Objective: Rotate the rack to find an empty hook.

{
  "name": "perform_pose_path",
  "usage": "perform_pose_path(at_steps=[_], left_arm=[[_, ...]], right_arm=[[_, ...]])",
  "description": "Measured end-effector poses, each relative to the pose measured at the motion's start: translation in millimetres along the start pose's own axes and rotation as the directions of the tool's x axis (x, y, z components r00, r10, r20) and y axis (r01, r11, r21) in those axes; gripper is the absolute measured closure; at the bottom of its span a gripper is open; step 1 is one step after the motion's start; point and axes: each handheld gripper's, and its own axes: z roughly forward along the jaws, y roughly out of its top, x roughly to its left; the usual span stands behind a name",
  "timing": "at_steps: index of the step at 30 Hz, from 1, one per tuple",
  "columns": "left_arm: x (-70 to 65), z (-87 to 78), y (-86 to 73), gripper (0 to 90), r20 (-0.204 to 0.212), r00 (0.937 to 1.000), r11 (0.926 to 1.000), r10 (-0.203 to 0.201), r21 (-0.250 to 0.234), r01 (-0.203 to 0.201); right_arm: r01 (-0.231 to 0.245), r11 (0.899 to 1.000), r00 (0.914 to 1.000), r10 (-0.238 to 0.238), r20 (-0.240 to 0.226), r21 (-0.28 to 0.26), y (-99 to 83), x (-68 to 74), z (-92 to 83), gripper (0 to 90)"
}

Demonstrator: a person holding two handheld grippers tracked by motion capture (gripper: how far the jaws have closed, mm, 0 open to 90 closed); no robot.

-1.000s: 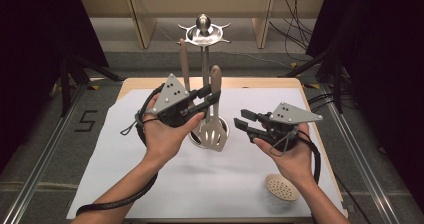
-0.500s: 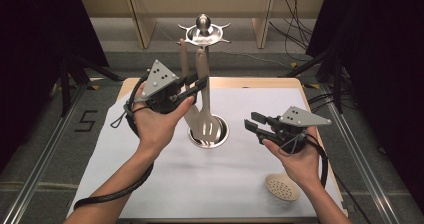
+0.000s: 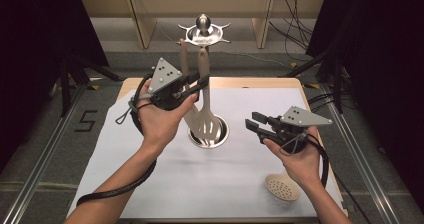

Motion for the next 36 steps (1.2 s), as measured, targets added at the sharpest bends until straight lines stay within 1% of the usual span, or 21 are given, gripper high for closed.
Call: perform_pose_path(at_steps=[2,3,8,14,15,17,18,19,20,21,23,24,25,26,28,30,31,32,34,35,36], left_arm=[[0.7,1.5,0.8,70.1,-0.001,1.0,1.0,-0.004,0.001,0.004],[0.9,1.7,1.2,70.1,-0.002,1.0,1.0,-0.005,0.002,0.005],[4.3,6.4,1.8,70.1,-0.008,0.9999,0.9999,-0.013,0.01,0.013],[7.8,12.8,0.6,70.0,-0.011,0.9997,0.9996,-0.022,0.016,0.022],[10.9,13.6,1.6,70.0,-0.012,0.9997,0.9996,0.022,0.017,-0.021],[13.0,14.7,2.0,69.9,-0.015,0.9989,0.9989,0.044,0.019,-0.043],[9.4,15.6,0.5,69.9,-0.012,0.9998,0.9998,-0.015,0.016,0.015],[12.6,15.9,1.3,69.7,-0.01,0.9997,0.9996,0.024,0.017,-0.024],[13.3,16.0,1.3,69.6,-0.007,0.9994,0.9992,0.035,0.017,-0.035],[10.7,15.5,0.2,69.3,0.0,1.0,0.9998,0.004,0.021,-0.004],[11.1,8.4,-1.1,65.7,0.02,0.9997,0.9999,-0.011,0.01,0.01],[10.8,3.1,-1.5,63.3,0.019,0.9998,1.0,-0.008,0.003,0.008],[10.6,-1.4,-1.8,61.1,0.017,0.9998,1.0,-0.006,-0.001,0.006],[10.4,-8.7,-2.0,60.0,0.015,0.9999,0.9999,-0.003,-0.011,0.003],[10.9,-17.5,-1.8,59.8,0.011,0.9999,0.9997,0.002,-0.026,-0.001],[13.2,-26.1,0.6,65.5,0.01,1.0,0.999,0.002,-0.044,-0.001],[14.9,-28.9,2.4,70.5,0.006,1.0,0.9983,-0.002,-0.058,0.003],[16.8,-30.8,5.2,72.8,-0.005,1.0,0.9974,-0.001,-0.071,0.001],[20.7,-32.0,8.9,76.9,-0.011,0.9999,0.9959,-0.009,-0.09,0.008],[22.6,-32.1,10.7,79.1,-0.017,0.9998,0.9958,-0.011,-0.091,0.01],[24.3,-31.8,12.1,81.1,-0.015,0.9997,0.9951,-0.021,-0.097,0.019]], right_arm=[[0.005,1.0,1.0,-0.005,0.009,-0.003,0.1,-0.6,-0.3,64.1],[-0.02,1.0,0.9998,0.02,0.008,0.005,-0.1,0.9,-0.8,64.1],[0.006,1.0,0.9999,-0.006,0.013,-0.01,0.6,-0.9,-0.5,64.2],[-0.019,1.0,0.9998,0.019,0.004,-0.009,0.5,0.4,-0.5,64.0],[-0.014,1.0,0.9999,0.014,0.002,-0.01,0.5,-0.1,-0.5,64.0],[-0.017,1.0,0.9998,0.018,0.009,-0.009,0.5,-0.3,-0.9,63.6],[-0.02,1.0,0.9997,0.02,0.014,-0.003,0.3,-0.1,-1.4,63.4],[-0.021,1.0,0.9997,0.021,0.014,0.001,0.1,-0.4,-1.3,62.9],[-0.032,0.999,0.9994,0.032,0.014,0.004,-0.3,0.1,-1.8,62.5],[-0.019,1.0,0.9997,0.019,0.015,0.002,-0.6,-0.8,-1.3,61.9],[-0.006,1.0,0.9998,0.006,0.02,0.0,-0.9,-2.3,-2.6,60.5],[-0.029,1.0,0.9994,0.029,0.02,0.005,-1.1,-1.2,-3.7,60.1],[-0.007,1.0,0.9994,0.007,0.034,0.003,-0.7,-3.6,-4.8,59.7],[-0.021,1.0,0.9995,0.021,0.023,0.001,-0.9,-3.6,-5.0,59.4],[-0.023,1.0,0.9987,0.022,0.046,0.013,-0.8,-6.6,-7.3,59.4],[-0.023,1.0,0.9983,0.022,0.054,0.019,-1.0,-9.5,-8.4,60.5],[0.013,1.0,0.9969,-0.014,0.078,0.019,-0.7,-12.7,-9.7,61.4],[-0.009,1.0,0.9964,0.006,0.084,0.027,-1.1,-12.2,-10.2,62.2],[0.016,0.999,0.9933,-0.019,0.114,0.028,-2.5,-16.8,-11.6,64.2],[-0.005,0.999,0.9937,0.002,0.112,0.033,-4.0,-17.9,-11.7,65.1],[0.004,0.999,0.9911,-0.009,0.132,0.04,-5.0,-20.1,-12.5,65.9]])
